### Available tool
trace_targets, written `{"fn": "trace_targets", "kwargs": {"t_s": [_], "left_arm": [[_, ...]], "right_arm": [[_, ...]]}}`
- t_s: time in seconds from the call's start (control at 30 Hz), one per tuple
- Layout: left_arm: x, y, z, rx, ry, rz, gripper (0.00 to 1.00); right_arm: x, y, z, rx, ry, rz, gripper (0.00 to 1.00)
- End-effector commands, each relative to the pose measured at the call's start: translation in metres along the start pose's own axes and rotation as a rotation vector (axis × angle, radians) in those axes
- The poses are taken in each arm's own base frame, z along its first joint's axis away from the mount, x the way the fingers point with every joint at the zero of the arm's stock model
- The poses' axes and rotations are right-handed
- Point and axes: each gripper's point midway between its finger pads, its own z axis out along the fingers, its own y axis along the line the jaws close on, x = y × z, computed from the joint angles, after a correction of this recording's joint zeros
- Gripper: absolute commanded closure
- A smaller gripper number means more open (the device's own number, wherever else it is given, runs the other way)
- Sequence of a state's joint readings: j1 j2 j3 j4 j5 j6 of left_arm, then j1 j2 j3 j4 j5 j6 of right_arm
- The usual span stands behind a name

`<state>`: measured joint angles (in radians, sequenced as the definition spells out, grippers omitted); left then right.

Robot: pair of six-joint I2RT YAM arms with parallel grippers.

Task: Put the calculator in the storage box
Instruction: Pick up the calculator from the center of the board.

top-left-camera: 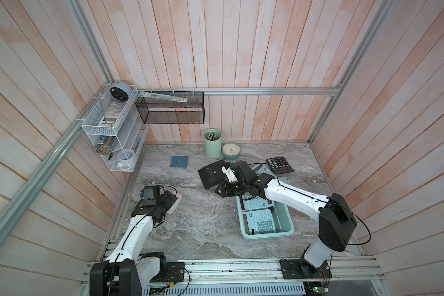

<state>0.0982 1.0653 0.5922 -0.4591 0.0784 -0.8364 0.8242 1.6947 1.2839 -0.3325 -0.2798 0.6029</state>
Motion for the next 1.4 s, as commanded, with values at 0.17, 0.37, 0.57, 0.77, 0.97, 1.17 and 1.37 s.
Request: {"fn": "trace_targets", "kwargs": {"t_s": [0.17, 0.37, 0.57, 0.77, 0.97, 1.17, 1.37], "left_arm": [[-0.076, 0.001, -0.006, -0.121, -0.179, 0.007, 0.0], [-0.099, 0.002, 0.037, -0.182, -0.139, 0.006, 0.0], [-0.108, 0.019, 0.048, -0.215, -0.109, -0.039, 0.0], [-0.071, 0.024, 0.029, -0.147, -0.041, -0.123, 0.0], [-0.038, 0.032, 0.006, -0.103, -0.009, -0.184, 0.0], [-0.019, 0.033, 0.006, -0.035, 0.014, -0.253, 0.0], [-0.01, 0.033, 0.018, 0.003, 0.072, -0.308, 0.0]], "right_arm": [[-0.008, 0.016, 0.014, -0.067, 0.007, 0.019, 0.45], [-0.002, 0.023, 0.025, -0.084, 0.04, 0.006, 0.45], [0.009, 0.027, 0.034, -0.095, 0.076, -0.01, 0.45], [0.003, 0.033, 0.057, -0.117, 0.112, -0.013, 0.44], [-0.017, 0.043, 0.089, -0.15, 0.122, 0.001, 0.44], [-0.041, 0.056, 0.126, -0.189, 0.102, 0.017, 0.44], [-0.058, 0.057, 0.163, -0.205, 0.076, 0.012, 0.44]]}}
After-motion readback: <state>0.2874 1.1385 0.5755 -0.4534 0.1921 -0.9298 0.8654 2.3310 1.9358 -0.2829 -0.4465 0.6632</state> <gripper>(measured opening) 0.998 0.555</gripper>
